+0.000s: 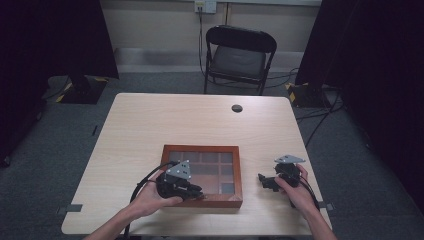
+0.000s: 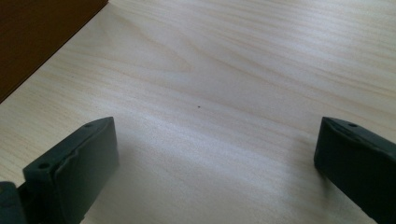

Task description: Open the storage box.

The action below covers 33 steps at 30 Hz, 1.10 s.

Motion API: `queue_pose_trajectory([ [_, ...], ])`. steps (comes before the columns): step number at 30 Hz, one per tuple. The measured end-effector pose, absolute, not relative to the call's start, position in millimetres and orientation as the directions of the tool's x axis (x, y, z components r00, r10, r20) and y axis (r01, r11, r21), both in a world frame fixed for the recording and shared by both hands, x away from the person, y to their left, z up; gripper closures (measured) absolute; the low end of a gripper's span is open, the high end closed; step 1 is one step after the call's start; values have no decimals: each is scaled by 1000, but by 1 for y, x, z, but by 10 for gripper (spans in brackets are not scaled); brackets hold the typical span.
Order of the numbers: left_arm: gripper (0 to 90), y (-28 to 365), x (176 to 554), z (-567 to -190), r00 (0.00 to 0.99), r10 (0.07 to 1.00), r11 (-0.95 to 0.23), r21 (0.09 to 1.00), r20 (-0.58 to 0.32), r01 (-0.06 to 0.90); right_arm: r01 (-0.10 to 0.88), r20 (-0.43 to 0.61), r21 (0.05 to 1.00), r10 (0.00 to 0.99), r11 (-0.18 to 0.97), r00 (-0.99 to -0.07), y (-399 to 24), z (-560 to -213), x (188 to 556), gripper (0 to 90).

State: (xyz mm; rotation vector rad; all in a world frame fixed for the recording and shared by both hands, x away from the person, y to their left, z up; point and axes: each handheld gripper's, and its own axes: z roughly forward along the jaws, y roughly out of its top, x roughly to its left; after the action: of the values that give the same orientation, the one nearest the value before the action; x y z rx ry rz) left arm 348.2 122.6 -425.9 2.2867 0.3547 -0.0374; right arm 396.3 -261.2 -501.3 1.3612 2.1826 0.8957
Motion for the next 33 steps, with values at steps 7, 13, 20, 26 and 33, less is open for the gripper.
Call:
queue_pose_trajectory([
  [7, 800, 119, 347, -431, 967, 226, -664, 708, -119, 242, 633, -11, 707, 900, 315, -436, -261, -501, 396, 0],
  [13, 801, 118, 344, -432, 969, 226, -656, 720, -100, 227, 633, -11, 707, 900, 315, -436, -261, -501, 396, 0],
  [20, 809, 118, 342, -434, 969, 229, -642, 734, -92, 221, 633, -11, 707, 900, 315, -436, -261, -501, 396, 0],
  [26, 815, 119, 345, -433, 967, 224, -641, 729, -121, 239, 632, -11, 707, 900, 316, -437, -261, -501, 396, 0],
  [33, 815, 122, 349, -435, 954, 237, -616, 731, -183, 293, 633, -10, 707, 900, 315, -436, -261, -501, 396, 0],
])
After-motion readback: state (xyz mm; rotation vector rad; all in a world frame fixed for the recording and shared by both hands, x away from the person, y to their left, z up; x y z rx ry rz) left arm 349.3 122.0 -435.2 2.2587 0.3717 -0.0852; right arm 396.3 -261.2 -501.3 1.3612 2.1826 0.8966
